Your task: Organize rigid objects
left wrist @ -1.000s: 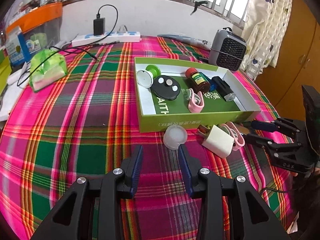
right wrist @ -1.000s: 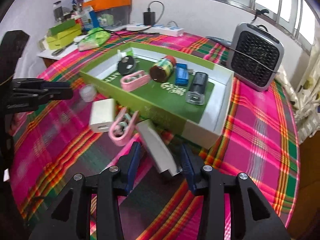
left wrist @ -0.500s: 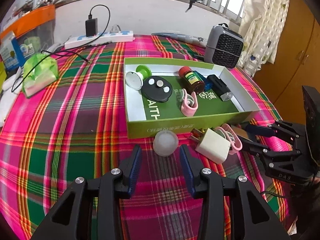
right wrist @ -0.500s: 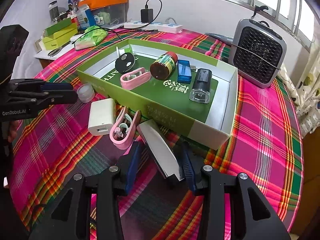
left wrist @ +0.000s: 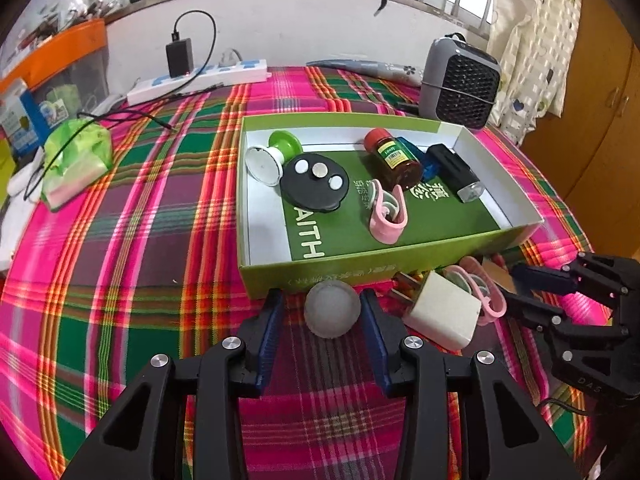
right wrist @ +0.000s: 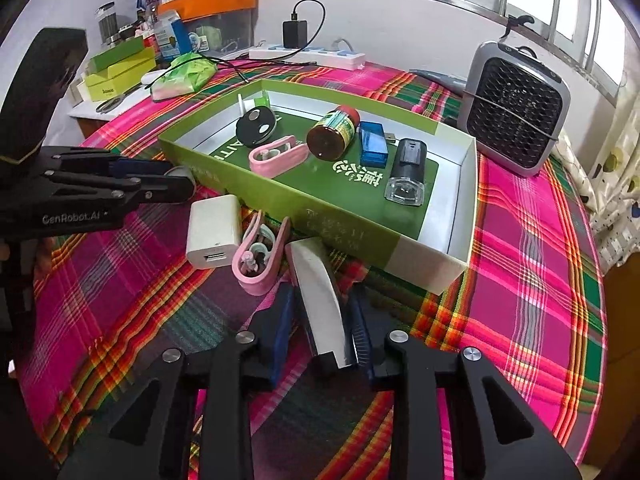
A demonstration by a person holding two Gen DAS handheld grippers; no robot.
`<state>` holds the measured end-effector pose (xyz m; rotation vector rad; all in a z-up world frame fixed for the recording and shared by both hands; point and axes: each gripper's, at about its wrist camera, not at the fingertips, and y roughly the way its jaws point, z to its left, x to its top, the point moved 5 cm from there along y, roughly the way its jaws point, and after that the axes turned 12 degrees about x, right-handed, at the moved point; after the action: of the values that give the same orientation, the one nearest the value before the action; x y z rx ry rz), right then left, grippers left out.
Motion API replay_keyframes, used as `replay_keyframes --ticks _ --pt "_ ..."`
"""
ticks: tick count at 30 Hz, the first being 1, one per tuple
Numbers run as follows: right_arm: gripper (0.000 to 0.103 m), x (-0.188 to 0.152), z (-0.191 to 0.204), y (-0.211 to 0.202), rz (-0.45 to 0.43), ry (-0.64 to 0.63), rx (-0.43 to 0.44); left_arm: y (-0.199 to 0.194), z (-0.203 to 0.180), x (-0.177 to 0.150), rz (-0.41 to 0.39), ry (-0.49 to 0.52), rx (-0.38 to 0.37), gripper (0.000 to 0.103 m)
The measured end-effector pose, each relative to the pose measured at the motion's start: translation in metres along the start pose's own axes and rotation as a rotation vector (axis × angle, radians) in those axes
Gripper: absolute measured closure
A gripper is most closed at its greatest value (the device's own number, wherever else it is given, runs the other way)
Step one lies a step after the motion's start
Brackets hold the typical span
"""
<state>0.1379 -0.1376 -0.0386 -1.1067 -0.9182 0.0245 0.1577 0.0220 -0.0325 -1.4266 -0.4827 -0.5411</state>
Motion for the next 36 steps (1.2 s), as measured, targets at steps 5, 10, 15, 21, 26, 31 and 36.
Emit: replay_keyframes --ticks 5,10,15,21,26,31,36 --pt "0.075 0.000 0.000 0.000 -0.002 0.002 -0.007 0.002 0.001 -0.001 0.005 -0.014 -0.003 0.065" --pt "0.076 -0.001 0.002 -0.001 -0.006 0.003 -0.009 0.001 0.003 -0.002 0.003 -0.035 -0.008 0.068" --pt "0.077 -0.001 0.002 -0.001 -0.007 0.004 -0.010 0.000 0.005 -0.003 0.002 -0.045 -0.008 0.076" --pt "0.077 -0.002 0.003 -0.002 -0.010 0.010 -0.014 -0.001 0.006 -0.005 0.000 -0.049 -0.011 0.076" --pt "0.077 -0.003 0.004 -0.003 -0.011 0.011 -0.020 -0.003 0.007 -0.005 -0.001 -0.048 -0.012 0.076" --pt "0.078 -0.004 0.004 -0.004 -0.013 0.015 -0.032 -0.008 0.008 -0.007 -0.010 -0.044 -0.011 0.076" --pt "0.078 -0.007 0.006 -0.006 -0.015 0.023 -0.040 -0.014 0.006 -0.010 -0.019 -0.034 -0.011 0.076"
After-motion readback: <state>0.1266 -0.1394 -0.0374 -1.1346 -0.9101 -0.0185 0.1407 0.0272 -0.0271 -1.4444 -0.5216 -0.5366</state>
